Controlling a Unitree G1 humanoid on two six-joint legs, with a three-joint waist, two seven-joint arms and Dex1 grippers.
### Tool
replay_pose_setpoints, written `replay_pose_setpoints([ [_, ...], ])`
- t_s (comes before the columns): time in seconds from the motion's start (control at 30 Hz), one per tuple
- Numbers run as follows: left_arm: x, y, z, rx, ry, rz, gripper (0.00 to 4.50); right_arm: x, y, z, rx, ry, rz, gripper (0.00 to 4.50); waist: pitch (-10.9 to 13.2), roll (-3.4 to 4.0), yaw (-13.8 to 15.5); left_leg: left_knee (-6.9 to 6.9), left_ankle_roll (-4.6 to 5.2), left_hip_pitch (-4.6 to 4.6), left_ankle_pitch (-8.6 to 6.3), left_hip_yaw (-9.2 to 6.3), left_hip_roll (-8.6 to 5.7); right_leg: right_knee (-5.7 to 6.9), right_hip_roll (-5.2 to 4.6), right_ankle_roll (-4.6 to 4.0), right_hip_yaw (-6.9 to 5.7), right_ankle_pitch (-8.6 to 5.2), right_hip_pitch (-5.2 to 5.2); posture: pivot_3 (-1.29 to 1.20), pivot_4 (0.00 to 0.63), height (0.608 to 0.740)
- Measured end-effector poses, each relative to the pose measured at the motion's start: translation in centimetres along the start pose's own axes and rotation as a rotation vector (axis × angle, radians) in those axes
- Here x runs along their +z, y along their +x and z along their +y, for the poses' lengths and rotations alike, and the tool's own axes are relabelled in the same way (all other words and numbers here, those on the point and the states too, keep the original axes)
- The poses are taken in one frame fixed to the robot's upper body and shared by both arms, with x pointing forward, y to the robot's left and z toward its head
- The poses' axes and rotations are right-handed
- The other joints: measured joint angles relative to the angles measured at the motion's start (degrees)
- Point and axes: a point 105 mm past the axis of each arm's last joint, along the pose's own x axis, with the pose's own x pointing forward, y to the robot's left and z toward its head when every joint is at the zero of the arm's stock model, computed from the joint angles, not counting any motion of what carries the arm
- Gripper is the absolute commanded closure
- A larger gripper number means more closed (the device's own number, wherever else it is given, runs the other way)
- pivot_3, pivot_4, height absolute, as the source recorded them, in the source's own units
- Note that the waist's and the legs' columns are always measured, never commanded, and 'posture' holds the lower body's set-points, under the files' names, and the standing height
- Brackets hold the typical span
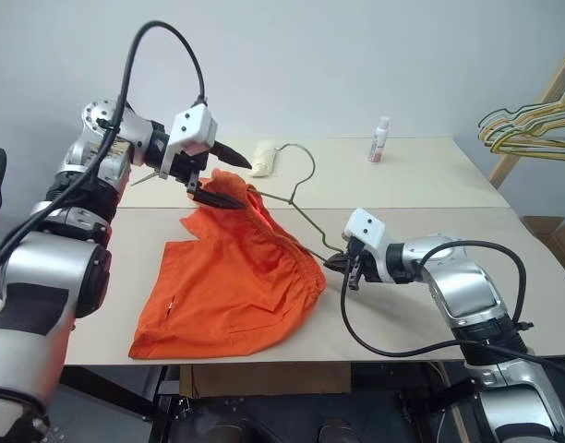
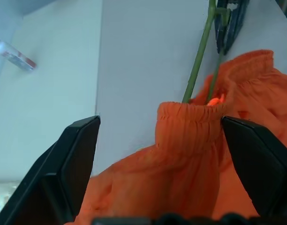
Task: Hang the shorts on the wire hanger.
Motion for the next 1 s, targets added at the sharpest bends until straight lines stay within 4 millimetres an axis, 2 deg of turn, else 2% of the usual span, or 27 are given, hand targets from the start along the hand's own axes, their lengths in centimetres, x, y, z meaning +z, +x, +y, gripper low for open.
replay_pose_setpoints([
  [0.07, -0.3, 0.2, -0.4, -0.032, -0.014, 0.019, 0.64, -0.2, 0.2, 0.3, 0.009, -0.018, 0.015, 4.50, 0.0, -0.02, -0.1, 0.03, 0.00, -0.02, 0.00, 0.00, 0.00, 0.01, 0.00, 0.00, 0.00, 0.00, -0.02, 0.03, 0.000, 0.740],
  [0.23, -0.8, 0.8, -1.0, -0.091, -0.026, 0.058, 2.26, -0.3, 0.2, 0.2, -0.003, -0.050, 0.033, 4.50, 0.0, -0.04, -0.1, 0.04, 0.01, -0.02, -0.01, -0.01, 0.01, 0.03, 0.00, 0.00, 0.00, 0.00, -0.02, 0.02, 0.000, 0.740],
  [0.63, -1.6, 1.3, -1.6, -0.125, -0.033, 0.098, 2.26, 0.1, 0.2, 0.4, -0.005, -0.088, 0.021, 4.50, 0.0, -0.06, -0.5, 0.06, 0.02, -0.03, -0.01, -0.01, 0.01, 0.03, 0.00, 0.00, 0.00, 0.00, -0.02, 0.02, 0.000, 0.740],
  [0.67, -1.6, 1.4, -1.6, -0.127, -0.034, 0.099, 2.54, 0.1, 0.2, 0.5, -0.006, -0.094, 0.018, 4.50, 0.0, -0.06, -0.5, 0.07, 0.02, -0.03, -0.01, -0.01, 0.01, 0.03, 0.00, 0.00, 0.00, 0.00, -0.02, 0.01, 0.000, 0.740],
  [0.73, -1.6, 1.4, -1.6, -0.129, -0.034, 0.100, 2.81, 0.1, 0.2, 0.5, -0.006, -0.099, 0.016, 4.50, 0.0, -0.06, -0.6, 0.07, 0.02, -0.02, -0.01, -0.01, 0.01, 0.03, 0.00, 0.00, 0.00, 0.00, -0.02, 0.01, 0.000, 0.740],
  [0.9, -1.7, 1.7, -1.7, -0.141, -0.035, 0.103, 4.34, 0.1, 0.1, 0.4, -0.034, -0.121, 0.016, 4.50, 0.0, -0.06, -0.8, 0.08, 0.02, -0.03, -0.01, -0.01, 0.01, 0.04, 0.00, 0.00, 0.00, 0.00, -0.02, 0.00, 0.000, 0.740],
  [1.0, -1.7, 1.7, -1.8, -0.143, -0.030, 0.104, 4.41, 0.1, 0.0, 0.2, -0.062, -0.165, 0.008, 4.50, 0.0, -0.06, -1.0, 0.07, 0.03, -0.02, -0.02, -0.01, 0.01, 0.04, 0.00, 0.01, 0.00, 0.00, -0.02, 0.00, 0.000, 0.740],
])
